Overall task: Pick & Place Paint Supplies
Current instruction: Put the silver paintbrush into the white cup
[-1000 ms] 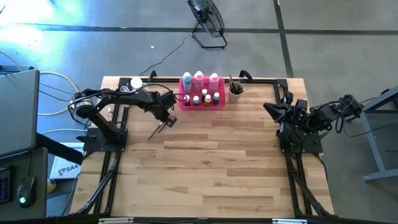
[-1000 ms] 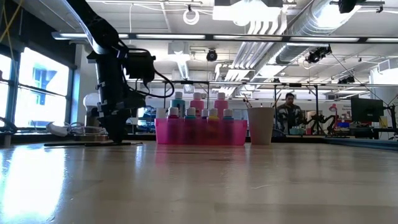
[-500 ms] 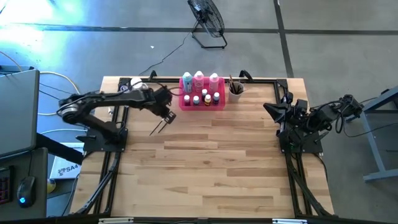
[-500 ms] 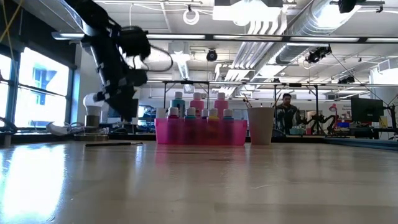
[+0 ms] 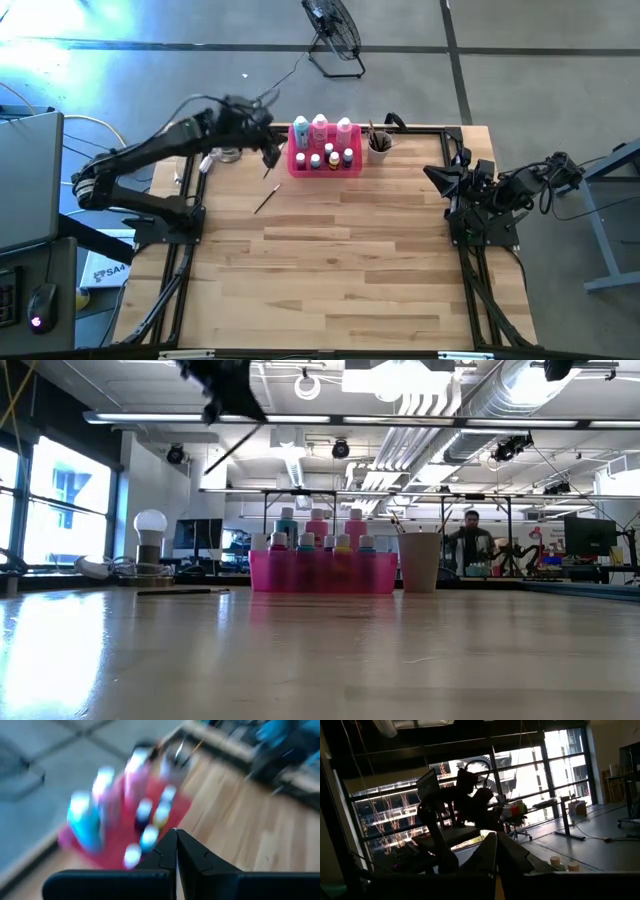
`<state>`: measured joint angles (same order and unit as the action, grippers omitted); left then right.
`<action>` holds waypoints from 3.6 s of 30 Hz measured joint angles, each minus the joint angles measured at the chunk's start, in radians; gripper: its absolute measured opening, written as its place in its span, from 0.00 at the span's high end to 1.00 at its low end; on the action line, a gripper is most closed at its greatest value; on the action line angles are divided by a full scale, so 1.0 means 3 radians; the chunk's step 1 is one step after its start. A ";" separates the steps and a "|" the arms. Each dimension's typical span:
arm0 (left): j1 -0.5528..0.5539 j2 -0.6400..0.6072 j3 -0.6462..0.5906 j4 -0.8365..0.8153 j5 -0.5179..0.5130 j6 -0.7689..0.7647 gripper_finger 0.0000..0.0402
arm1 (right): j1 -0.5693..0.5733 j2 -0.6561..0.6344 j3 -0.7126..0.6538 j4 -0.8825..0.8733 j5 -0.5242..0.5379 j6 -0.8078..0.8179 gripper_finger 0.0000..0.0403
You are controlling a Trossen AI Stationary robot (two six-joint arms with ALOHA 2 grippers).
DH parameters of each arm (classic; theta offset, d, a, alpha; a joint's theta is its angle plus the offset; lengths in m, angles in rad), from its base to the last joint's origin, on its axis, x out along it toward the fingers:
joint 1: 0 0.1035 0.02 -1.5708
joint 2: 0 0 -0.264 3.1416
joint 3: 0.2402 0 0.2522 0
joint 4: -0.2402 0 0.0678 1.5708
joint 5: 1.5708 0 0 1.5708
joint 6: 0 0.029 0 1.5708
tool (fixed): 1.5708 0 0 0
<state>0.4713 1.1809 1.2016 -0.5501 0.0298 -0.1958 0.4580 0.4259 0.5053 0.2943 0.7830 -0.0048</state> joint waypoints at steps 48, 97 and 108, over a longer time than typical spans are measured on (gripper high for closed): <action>-0.0001 0.0444 0.0818 0.1524 0.1888 0.0460 1.00 | -0.1048 0.1784 0.0435 0.1326 -0.1030 0.0168 0.59; -0.0003 0.0443 0.0818 0.1208 0.1929 0.0637 1.00 | -0.1993 0.3674 0.2319 0.0693 -0.2529 0.0352 0.62; -0.0005 0.0438 0.0818 0.1201 0.1889 0.0664 1.00 | -0.1998 0.3674 0.2316 0.0698 -0.2506 0.0301 0.93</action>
<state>0.4699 1.3123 1.4471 -0.1897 0.5964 0.0035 -0.1415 1.5280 1.2001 0.5036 0.0311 0.0855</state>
